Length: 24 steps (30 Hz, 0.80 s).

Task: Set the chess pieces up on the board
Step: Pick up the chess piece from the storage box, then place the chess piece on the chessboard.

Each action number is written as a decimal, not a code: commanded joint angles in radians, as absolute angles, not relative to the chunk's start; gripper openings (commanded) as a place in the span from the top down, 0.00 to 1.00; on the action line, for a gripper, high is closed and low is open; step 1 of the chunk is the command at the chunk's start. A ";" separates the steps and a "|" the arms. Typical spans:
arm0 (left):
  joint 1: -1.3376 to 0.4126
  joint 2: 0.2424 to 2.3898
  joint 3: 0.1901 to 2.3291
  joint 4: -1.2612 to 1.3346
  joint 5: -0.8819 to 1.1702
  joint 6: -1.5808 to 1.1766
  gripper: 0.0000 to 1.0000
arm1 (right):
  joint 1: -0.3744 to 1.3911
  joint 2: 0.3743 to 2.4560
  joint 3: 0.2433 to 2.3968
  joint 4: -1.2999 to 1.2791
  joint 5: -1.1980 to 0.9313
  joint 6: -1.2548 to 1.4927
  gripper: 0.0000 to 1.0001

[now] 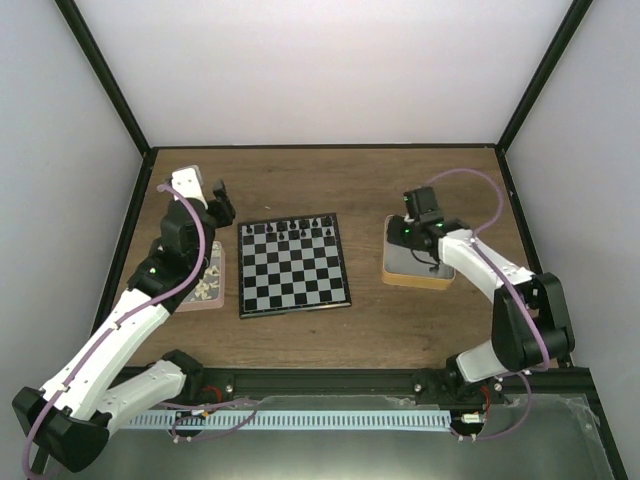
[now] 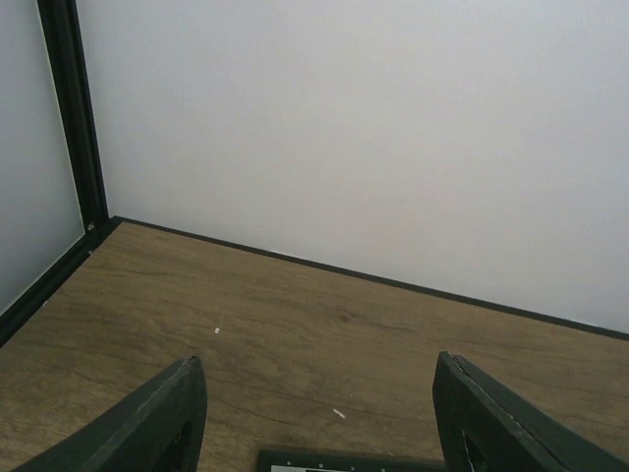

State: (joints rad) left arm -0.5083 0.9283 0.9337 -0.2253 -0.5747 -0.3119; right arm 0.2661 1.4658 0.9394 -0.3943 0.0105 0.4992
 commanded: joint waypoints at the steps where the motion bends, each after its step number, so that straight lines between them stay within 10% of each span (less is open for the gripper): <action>1: -0.502 0.929 0.931 -0.209 -0.555 -0.325 0.35 | 0.427 1.468 0.995 -0.470 -0.088 0.534 0.96; 24: -0.502 0.934 0.933 -0.216 -0.538 -0.313 0.35 | 0.799 1.822 1.283 -0.681 -0.147 0.410 0.88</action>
